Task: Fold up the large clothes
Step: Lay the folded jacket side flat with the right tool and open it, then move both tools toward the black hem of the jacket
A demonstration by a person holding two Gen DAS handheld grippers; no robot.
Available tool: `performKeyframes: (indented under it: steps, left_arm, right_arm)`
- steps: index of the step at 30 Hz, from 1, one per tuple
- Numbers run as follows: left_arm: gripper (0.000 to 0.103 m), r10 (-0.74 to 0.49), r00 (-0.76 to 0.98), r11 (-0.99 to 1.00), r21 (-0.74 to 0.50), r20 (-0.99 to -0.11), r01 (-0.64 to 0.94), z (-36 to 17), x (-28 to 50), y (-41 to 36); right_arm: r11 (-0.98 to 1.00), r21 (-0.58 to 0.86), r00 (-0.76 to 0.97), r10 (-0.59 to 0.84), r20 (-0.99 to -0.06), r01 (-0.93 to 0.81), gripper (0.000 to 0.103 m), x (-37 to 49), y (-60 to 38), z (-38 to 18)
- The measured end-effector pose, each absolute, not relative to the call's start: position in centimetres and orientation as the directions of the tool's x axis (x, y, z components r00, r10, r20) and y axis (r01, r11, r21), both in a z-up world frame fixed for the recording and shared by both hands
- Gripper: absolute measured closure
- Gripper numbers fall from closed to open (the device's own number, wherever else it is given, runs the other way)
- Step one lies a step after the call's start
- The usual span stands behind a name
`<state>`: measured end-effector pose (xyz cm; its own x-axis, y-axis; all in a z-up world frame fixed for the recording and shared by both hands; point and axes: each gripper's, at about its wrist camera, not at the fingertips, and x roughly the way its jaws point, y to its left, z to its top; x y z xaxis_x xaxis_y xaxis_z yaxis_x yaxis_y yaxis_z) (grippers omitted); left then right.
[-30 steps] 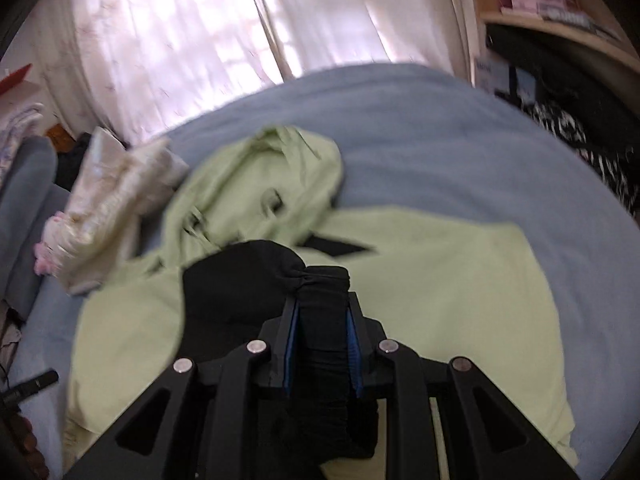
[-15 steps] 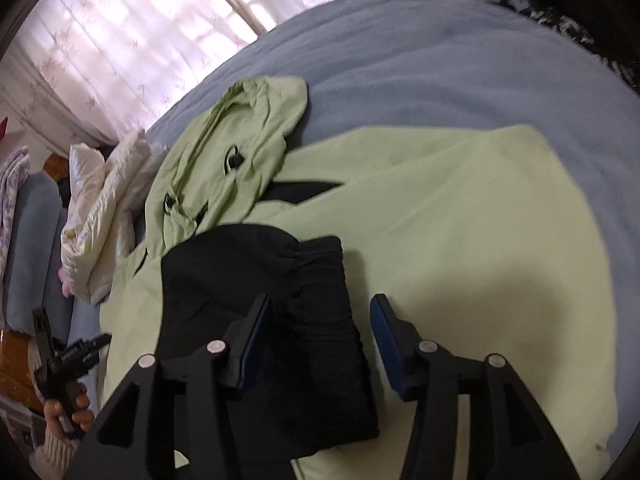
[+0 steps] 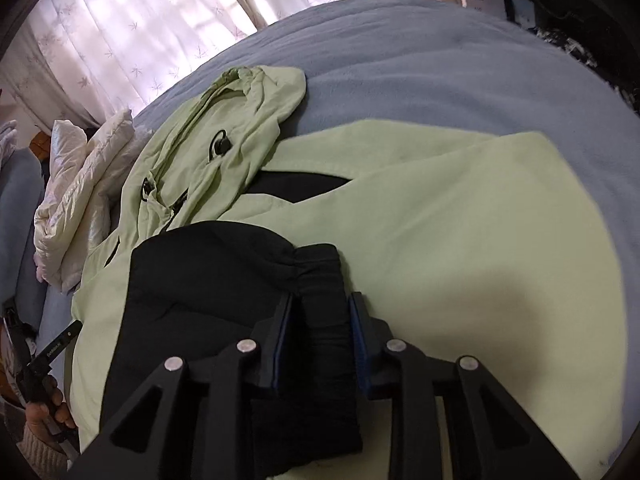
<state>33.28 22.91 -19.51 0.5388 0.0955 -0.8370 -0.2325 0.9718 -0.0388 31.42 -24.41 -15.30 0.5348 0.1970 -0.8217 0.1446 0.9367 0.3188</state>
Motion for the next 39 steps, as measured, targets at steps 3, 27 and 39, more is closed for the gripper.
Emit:
performKeyframes:
  steps: [3,27,39]
  left_arm:
    - [0.044,0.023,0.559,0.969,-0.119,-0.829,-0.218,-17.6,32.1,24.0]
    - [0.087,-0.035,0.529,0.984,-0.121,-0.848,-0.129,-20.0,24.5,17.5]
    - [0.079,-0.070,0.525,0.984,-0.146,-0.848,-0.105,-18.2,26.5,17.7]
  right_arm:
    - [0.940,0.308,0.567,0.177,-0.804,0.143,0.073,29.9,-24.1,-13.6]
    - [0.976,0.215,0.558,0.200,-0.805,-0.040,0.066,26.2,-16.6,-16.4]
    - [0.965,0.250,0.593,0.245,-0.767,-0.076,0.052,26.9,-16.0,-13.6]
